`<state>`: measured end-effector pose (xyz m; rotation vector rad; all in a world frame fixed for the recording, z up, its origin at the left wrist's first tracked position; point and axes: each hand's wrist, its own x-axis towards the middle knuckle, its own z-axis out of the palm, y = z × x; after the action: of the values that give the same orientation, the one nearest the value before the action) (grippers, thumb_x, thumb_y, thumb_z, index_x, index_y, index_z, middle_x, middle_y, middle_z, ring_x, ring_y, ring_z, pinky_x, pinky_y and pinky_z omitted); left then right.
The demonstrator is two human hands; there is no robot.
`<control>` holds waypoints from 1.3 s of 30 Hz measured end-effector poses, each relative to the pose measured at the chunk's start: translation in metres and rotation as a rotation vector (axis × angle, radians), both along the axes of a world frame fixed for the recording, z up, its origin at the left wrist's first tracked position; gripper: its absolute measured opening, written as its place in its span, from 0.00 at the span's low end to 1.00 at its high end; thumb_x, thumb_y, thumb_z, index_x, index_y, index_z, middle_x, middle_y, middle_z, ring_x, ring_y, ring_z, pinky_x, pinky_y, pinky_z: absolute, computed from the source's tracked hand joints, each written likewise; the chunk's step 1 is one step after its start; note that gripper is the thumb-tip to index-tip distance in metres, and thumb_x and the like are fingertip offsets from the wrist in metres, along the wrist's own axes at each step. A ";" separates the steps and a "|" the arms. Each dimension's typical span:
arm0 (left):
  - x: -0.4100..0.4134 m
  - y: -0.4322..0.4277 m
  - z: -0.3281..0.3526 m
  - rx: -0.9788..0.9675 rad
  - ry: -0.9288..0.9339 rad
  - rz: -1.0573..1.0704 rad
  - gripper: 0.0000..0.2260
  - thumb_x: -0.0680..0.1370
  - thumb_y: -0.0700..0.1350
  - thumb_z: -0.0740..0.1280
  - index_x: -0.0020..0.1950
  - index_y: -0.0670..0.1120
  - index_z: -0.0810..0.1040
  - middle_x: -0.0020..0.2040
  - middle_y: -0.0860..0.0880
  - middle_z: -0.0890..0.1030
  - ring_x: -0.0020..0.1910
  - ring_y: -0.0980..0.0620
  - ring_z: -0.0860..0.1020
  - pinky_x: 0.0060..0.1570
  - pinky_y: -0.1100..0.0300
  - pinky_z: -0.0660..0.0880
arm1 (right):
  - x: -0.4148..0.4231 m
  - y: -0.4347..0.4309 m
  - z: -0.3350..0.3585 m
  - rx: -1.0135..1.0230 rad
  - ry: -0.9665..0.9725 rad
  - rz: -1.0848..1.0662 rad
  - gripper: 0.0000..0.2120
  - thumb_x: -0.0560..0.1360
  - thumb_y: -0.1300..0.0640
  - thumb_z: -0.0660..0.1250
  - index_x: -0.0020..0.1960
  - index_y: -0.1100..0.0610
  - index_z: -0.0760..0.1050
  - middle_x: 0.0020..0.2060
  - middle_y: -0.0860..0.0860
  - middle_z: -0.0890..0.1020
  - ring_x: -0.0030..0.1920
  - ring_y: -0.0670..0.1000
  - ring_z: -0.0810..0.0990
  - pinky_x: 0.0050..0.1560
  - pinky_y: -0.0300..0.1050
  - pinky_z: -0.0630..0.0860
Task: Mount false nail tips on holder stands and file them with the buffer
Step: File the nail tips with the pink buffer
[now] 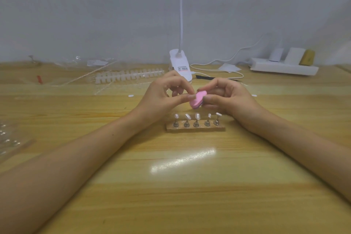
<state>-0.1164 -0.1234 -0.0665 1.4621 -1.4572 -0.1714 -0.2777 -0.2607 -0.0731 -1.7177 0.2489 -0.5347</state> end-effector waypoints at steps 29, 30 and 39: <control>-0.001 0.001 0.001 0.005 -0.003 0.001 0.03 0.73 0.40 0.75 0.44 0.42 0.83 0.39 0.49 0.72 0.37 0.55 0.70 0.43 0.68 0.69 | 0.000 -0.001 0.001 0.012 0.001 -0.003 0.11 0.73 0.59 0.72 0.54 0.60 0.78 0.49 0.58 0.87 0.52 0.58 0.86 0.55 0.48 0.82; -0.001 0.001 0.001 0.006 -0.006 -0.002 0.03 0.73 0.40 0.75 0.44 0.41 0.83 0.39 0.49 0.72 0.37 0.55 0.69 0.43 0.68 0.69 | 0.000 -0.001 0.001 -0.004 0.014 0.009 0.11 0.73 0.60 0.73 0.54 0.60 0.78 0.49 0.59 0.87 0.52 0.58 0.86 0.54 0.48 0.82; -0.002 0.001 0.001 -0.001 -0.014 -0.017 0.03 0.73 0.40 0.75 0.43 0.42 0.83 0.39 0.50 0.72 0.37 0.55 0.69 0.42 0.68 0.68 | 0.000 0.003 0.002 -0.084 0.049 0.076 0.07 0.74 0.63 0.72 0.51 0.59 0.78 0.49 0.61 0.86 0.46 0.54 0.86 0.49 0.45 0.83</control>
<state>-0.1179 -0.1229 -0.0659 1.4526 -1.4808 -0.1712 -0.2774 -0.2580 -0.0712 -1.8158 0.1978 -0.4529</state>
